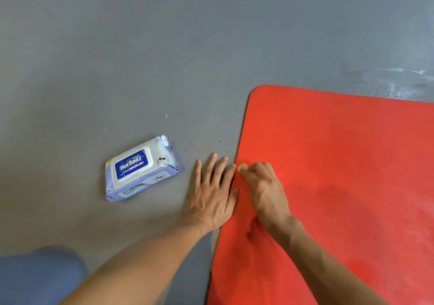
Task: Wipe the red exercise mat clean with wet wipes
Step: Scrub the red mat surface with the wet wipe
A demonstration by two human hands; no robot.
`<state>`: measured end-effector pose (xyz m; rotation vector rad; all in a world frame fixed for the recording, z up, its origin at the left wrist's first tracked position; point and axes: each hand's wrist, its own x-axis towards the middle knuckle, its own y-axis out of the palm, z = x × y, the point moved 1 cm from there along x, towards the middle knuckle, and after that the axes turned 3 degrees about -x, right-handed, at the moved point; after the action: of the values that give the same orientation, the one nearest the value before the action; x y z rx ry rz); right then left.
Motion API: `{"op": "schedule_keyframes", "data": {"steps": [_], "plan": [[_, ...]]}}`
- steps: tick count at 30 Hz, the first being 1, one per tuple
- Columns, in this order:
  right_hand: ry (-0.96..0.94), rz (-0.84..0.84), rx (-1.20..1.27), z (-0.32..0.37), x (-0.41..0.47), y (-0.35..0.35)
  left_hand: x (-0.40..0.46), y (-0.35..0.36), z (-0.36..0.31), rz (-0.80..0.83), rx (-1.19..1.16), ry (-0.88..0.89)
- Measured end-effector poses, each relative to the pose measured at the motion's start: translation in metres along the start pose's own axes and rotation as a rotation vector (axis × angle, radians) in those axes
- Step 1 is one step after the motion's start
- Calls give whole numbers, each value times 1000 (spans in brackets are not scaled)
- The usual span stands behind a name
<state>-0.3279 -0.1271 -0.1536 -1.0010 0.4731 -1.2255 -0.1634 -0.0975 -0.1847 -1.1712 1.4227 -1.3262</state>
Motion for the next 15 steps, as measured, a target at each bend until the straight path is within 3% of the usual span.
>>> {"op": "schedule_keyframes", "data": {"steps": [2, 3, 6, 8, 15], "plan": [[-182, 44, -49, -18, 5, -7, 1, -1, 0, -3, -6, -5], [-166, 22, -63, -31, 13, -10, 1, -1, 0, -7, -10, -6], [124, -121, -67, -59, 52, -14, 0, -1, 3, -25, -35, -19], [185, -150, -72, -52, 68, -5, 0, 0, 5, -48, -78, -33], [-87, 6, -63, -21, 29, 7, 0, 5, 10, -139, -192, -19]]}}
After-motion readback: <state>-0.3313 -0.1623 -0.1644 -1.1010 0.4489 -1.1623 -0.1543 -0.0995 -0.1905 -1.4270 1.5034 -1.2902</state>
